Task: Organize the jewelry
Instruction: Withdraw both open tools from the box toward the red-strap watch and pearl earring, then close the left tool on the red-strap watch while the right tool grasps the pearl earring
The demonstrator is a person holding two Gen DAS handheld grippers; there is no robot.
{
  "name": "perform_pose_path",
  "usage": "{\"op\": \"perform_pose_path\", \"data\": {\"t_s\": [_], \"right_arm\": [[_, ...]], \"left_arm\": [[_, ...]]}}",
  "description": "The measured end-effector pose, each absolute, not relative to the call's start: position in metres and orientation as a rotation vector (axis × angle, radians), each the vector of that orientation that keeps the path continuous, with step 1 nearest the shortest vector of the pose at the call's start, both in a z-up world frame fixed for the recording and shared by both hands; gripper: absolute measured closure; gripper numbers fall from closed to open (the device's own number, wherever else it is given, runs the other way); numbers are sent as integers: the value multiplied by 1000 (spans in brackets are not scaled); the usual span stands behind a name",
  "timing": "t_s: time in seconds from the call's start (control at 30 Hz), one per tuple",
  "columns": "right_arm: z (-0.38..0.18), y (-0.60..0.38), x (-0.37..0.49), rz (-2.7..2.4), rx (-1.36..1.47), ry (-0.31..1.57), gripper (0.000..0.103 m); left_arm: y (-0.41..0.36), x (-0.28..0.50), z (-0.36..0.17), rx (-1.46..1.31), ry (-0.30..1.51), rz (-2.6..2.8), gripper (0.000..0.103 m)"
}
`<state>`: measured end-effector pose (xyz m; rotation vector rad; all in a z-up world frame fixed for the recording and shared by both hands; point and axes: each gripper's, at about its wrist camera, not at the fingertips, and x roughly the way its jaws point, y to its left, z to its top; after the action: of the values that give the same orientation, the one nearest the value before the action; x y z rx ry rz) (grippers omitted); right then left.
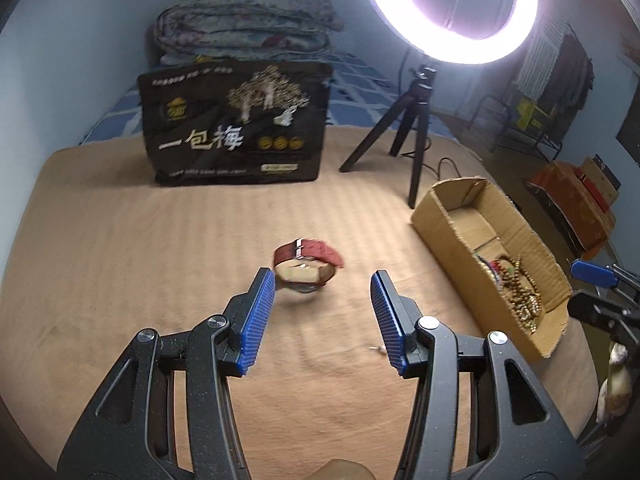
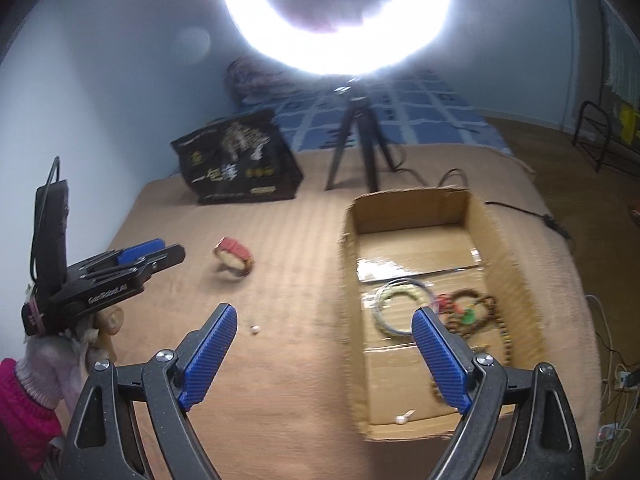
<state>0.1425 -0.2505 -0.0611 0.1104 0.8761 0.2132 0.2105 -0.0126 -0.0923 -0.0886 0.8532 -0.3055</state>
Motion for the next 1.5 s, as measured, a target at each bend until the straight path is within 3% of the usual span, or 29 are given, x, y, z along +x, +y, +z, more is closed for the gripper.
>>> {"op": "perform_pose_path", "data": {"t_s": [0.2, 0.77, 1.5], "right_arm": [[-80, -224, 150, 260, 95, 908, 15], [-146, -174, 179, 326, 34, 1044, 52], [-167, -154, 203, 350, -38, 1074, 66]], "left_arm": [[0, 217, -106, -87, 873, -296, 52], [2, 254, -150, -48, 911, -295, 52], [-13, 283, -178, -34, 904, -330, 52]]}}
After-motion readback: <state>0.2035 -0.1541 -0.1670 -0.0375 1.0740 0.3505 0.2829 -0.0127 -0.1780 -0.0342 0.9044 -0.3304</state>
